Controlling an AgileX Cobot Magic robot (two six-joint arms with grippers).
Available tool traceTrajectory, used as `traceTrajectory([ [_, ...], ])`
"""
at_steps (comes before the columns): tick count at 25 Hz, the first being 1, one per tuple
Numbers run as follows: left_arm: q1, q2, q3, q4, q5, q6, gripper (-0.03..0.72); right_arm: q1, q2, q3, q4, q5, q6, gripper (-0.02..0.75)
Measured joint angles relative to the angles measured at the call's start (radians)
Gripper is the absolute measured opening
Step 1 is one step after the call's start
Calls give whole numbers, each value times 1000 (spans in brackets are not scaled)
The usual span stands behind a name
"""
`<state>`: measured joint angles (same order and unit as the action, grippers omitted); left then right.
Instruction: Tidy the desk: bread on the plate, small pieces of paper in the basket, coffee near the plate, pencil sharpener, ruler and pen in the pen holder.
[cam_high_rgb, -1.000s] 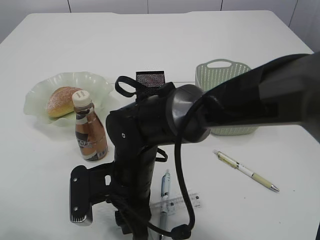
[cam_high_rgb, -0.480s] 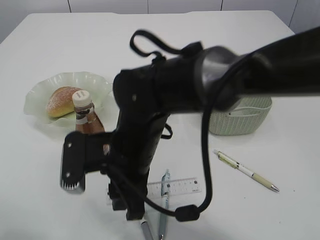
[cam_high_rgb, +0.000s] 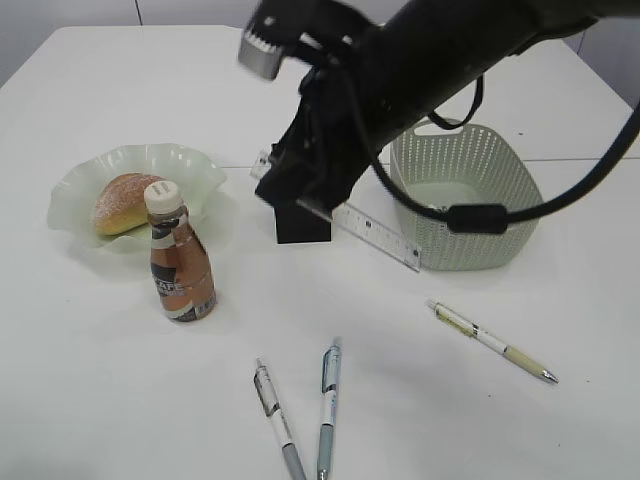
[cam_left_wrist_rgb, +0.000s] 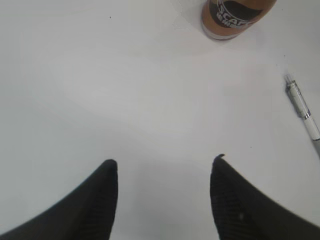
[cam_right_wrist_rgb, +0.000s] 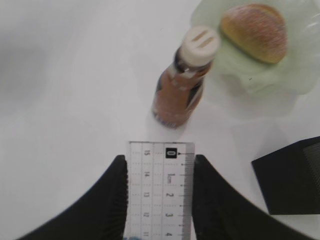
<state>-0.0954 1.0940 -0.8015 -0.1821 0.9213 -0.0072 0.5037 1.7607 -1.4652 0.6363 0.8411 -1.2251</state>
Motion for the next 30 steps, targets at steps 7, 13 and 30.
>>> traceTrajectory([
  [7,0,0,0,0,0,0,433,-223,20,0,581,-52,-376,265],
  [13,0,0,0,0,-2,0,433,-285,93,0,995,-77,-710,265],
  [30,0,0,0,0,-2,0,433,-284,494,-392,1132,44,-886,265],
])
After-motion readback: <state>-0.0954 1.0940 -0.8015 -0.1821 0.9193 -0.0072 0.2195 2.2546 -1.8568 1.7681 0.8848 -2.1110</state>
